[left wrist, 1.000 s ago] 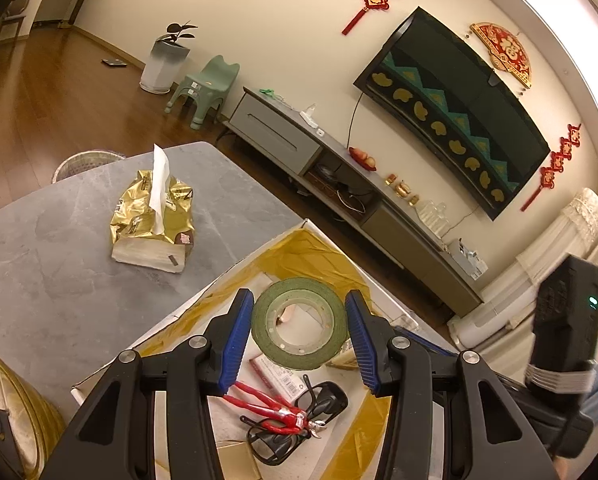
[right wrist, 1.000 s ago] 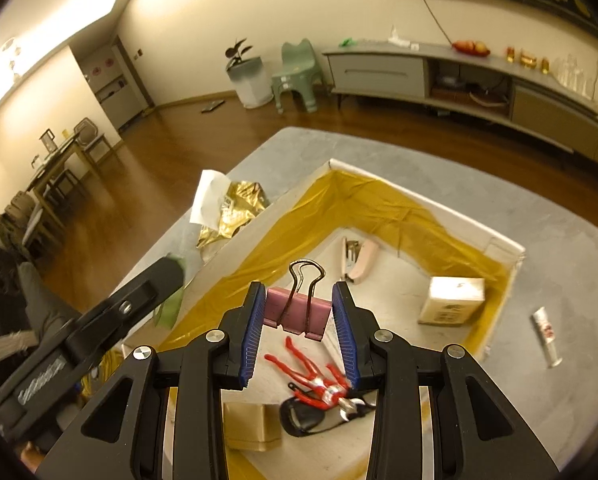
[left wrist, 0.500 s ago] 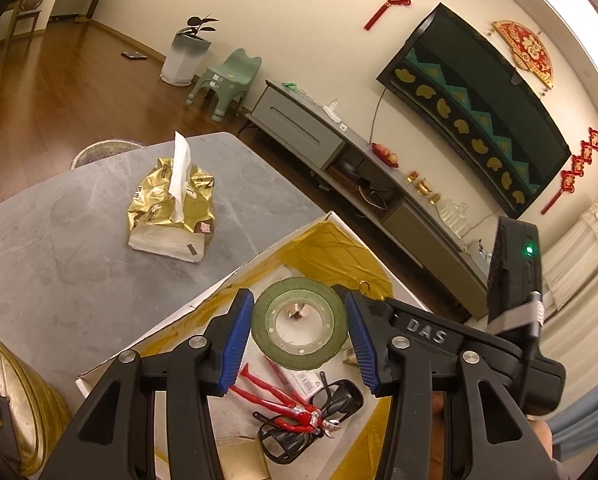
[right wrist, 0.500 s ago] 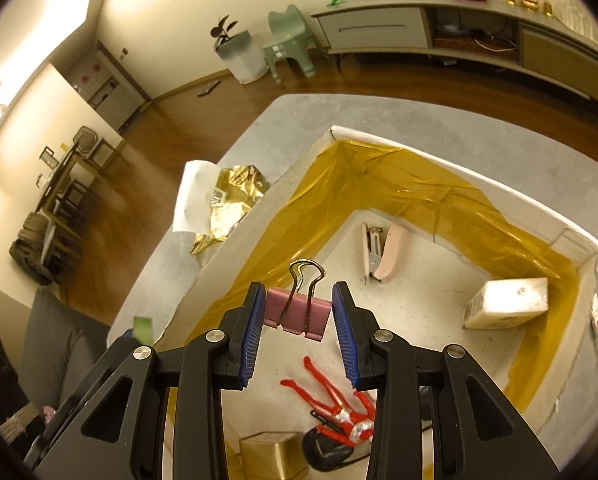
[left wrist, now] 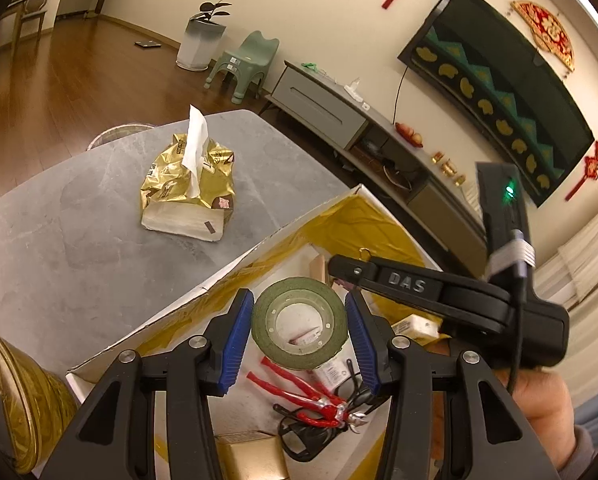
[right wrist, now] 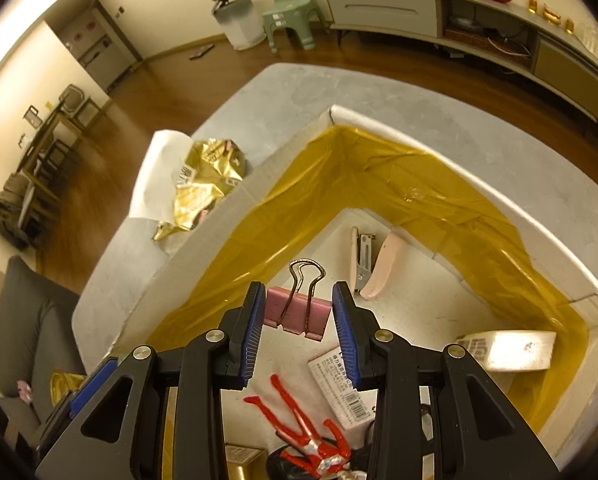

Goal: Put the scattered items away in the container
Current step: 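Open right tool to drop binder clip while left tool drops tape roll, then lift both open tools away from the box toward the table items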

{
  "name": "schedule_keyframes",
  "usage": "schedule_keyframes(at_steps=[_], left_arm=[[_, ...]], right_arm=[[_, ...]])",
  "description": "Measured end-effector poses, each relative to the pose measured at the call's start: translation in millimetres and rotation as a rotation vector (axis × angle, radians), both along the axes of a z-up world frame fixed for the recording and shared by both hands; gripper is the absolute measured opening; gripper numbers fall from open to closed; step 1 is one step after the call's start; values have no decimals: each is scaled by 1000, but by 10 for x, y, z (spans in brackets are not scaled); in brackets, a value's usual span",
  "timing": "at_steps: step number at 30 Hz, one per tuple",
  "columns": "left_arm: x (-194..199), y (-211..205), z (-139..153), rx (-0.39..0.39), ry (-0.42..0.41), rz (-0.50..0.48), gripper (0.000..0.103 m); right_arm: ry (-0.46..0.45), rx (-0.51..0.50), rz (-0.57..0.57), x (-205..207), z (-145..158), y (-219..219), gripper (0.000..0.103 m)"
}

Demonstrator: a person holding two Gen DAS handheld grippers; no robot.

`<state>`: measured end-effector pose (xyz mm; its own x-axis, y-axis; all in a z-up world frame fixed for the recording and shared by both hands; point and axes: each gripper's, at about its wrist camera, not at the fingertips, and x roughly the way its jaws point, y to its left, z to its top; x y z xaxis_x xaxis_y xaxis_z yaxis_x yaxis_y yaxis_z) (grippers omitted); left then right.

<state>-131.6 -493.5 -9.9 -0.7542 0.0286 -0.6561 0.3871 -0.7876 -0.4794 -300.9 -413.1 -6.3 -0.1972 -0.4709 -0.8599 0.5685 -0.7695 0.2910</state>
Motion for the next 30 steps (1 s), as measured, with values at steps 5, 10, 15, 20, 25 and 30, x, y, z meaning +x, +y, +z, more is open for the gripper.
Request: schedule_keyframes(at_steps=[5, 10, 15, 20, 25, 30], left_arm=[[-6, 24, -4, -16, -9, -4, 49], [-1, -3, -8, -14, -18, 4, 49], [-28, 6, -6, -19, -33, -2, 63], [7, -28, 14, 13, -10, 1, 65], [58, -66, 59, 27, 20, 26, 65], [77, 0, 127, -8, 44, 14, 65]], right_arm=[[22, 46, 40, 7, -19, -108, 37], [32, 57, 67, 26, -50, -168, 39], [10, 13, 70, 65, -13, -145, 49], [15, -35, 46, 109, 127, 4, 51], [28, -84, 20, 202, 289, 250, 52], [55, -146, -29, 302, 454, 592, 52]])
